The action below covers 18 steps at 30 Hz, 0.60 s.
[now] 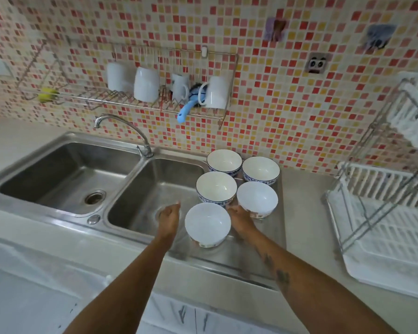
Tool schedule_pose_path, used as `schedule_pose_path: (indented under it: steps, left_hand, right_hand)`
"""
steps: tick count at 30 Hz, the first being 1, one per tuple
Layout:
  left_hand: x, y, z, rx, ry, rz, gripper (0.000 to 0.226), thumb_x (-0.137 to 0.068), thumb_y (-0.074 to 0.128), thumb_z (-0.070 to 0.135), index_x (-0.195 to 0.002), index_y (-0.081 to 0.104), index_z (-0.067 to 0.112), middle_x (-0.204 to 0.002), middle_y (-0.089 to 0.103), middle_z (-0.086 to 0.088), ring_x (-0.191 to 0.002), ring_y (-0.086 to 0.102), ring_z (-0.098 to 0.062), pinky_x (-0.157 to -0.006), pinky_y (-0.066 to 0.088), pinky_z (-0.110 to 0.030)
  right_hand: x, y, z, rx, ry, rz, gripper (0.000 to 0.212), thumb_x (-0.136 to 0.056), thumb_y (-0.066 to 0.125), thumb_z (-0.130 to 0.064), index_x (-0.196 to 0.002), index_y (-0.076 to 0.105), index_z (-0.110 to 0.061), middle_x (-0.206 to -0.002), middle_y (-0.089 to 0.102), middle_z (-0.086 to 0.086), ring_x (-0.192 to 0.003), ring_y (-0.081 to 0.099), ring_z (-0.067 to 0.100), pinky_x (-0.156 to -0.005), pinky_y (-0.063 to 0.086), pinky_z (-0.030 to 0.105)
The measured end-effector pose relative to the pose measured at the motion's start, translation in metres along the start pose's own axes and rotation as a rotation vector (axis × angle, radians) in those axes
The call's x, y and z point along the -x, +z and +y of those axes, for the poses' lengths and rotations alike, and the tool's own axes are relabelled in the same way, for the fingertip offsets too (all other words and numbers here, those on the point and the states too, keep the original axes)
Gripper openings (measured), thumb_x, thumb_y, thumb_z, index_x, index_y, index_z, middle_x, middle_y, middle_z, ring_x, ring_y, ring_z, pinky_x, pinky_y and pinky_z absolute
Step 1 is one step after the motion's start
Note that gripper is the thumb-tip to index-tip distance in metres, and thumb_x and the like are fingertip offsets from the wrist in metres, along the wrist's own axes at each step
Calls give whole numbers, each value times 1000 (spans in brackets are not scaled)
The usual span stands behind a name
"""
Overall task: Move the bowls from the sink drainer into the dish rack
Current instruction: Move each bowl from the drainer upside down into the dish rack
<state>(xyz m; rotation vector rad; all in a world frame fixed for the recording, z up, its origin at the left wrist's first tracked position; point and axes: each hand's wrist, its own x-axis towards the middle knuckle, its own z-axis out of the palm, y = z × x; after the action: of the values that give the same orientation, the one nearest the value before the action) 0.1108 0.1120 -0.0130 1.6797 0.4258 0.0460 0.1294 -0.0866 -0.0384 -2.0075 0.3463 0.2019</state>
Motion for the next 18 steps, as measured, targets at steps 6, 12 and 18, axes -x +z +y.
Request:
schedule_pose_path:
  steps: [6, 12, 18]
  left_hand:
    - [-12, 30, -45, 213, -212, -40, 22, -101, 44, 22, -92, 59, 9, -99, 59, -14, -94, 54, -26, -73, 46, -32]
    - [-8, 49, -47, 225, -179, -27, 36, -106, 32, 16, -123, 55, -6, -108, 55, -12, -75, 55, -12, -43, 47, -3]
    - [-5, 55, -54, 239, -151, 19, 36, -106, 28, 18, -122, 55, 0, -110, 56, -12, -91, 56, -22, -44, 44, 0]
  right_hand:
    - [-10, 47, 29, -155, 98, 74, 52, -91, 42, -45, -127, 53, -9, -133, 57, 11, -122, 53, 28, -106, 41, 42]
    - [-12, 54, 32, -357, 78, 224, 23, -100, 36, -18, -88, 56, -14, -97, 59, 7, -92, 51, 19, -85, 39, 30]
    - [-14, 60, 34, -394, 89, 257, 26, -98, 37, -20, -82, 57, -15, -95, 62, 9, -89, 52, 22, -85, 42, 34]
